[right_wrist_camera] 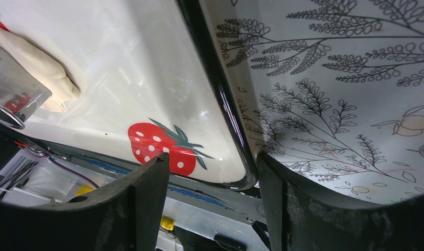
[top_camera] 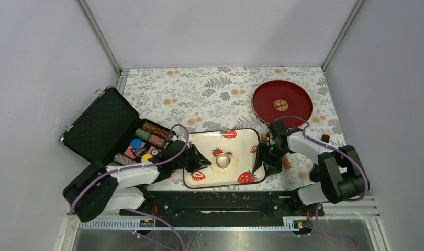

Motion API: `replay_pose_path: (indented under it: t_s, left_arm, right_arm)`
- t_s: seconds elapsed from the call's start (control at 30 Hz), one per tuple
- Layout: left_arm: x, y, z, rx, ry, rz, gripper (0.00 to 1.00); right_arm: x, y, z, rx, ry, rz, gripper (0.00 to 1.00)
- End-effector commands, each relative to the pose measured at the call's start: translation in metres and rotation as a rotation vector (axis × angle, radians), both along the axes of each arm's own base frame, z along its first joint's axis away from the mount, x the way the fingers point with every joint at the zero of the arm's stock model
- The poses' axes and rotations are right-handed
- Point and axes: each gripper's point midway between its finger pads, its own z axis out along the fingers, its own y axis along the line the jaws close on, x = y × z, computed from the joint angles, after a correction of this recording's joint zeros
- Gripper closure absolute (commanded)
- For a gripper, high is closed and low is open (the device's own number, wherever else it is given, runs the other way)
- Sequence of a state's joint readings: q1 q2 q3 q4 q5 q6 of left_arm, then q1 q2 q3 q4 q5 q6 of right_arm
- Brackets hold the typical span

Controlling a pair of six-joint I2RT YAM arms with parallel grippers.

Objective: Roll out the dumpling wrappers from the dough

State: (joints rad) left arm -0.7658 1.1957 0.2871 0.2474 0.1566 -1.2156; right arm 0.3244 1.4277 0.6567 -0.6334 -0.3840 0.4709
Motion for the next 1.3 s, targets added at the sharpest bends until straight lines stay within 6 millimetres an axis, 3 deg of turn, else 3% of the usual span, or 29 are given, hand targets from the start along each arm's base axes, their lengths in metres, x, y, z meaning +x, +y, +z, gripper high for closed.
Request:
replay_pose_path:
  t_s: [0.0, 0.2, 0.53, 0.77, 0.97, 1.27]
  left_arm:
    - [0.002, -0.007, -0.004, 0.034, -0.001, -0.049, 0.68]
    - [0.003, -0.02, -0.01, 0.007, 0.036, -0.066, 0.68]
    - [0.003, -0.022, -0.02, -0.026, 0.064, -0.035, 0.75]
    - [0.002, -0.026, -0.018, -0.067, 0.066, -0.037, 0.88]
    - [0.003, -0.023, -0.008, -0.093, 0.039, -0.018, 0.94]
    - [0.009, -0.018, 0.008, -0.135, 0.023, 0.011, 0.96]
  right_arm:
    - [0.006, 0.003, -0.006, 0.011, -0.026, 0.008, 0.31]
    - [0.006, 0.003, -0.007, 0.011, -0.023, 0.008, 0.32]
    - [0.006, 0.003, -0.007, 0.013, -0.021, 0.013, 0.32]
    - [0.006, 0.003, -0.009, 0.008, -0.017, 0.011, 0.32]
    - [0.006, 0.001, -0.009, -0.003, -0.018, 0.004, 0.39]
    - [0.005, -0.004, -0.013, -0.036, -0.011, -0.007, 0.59]
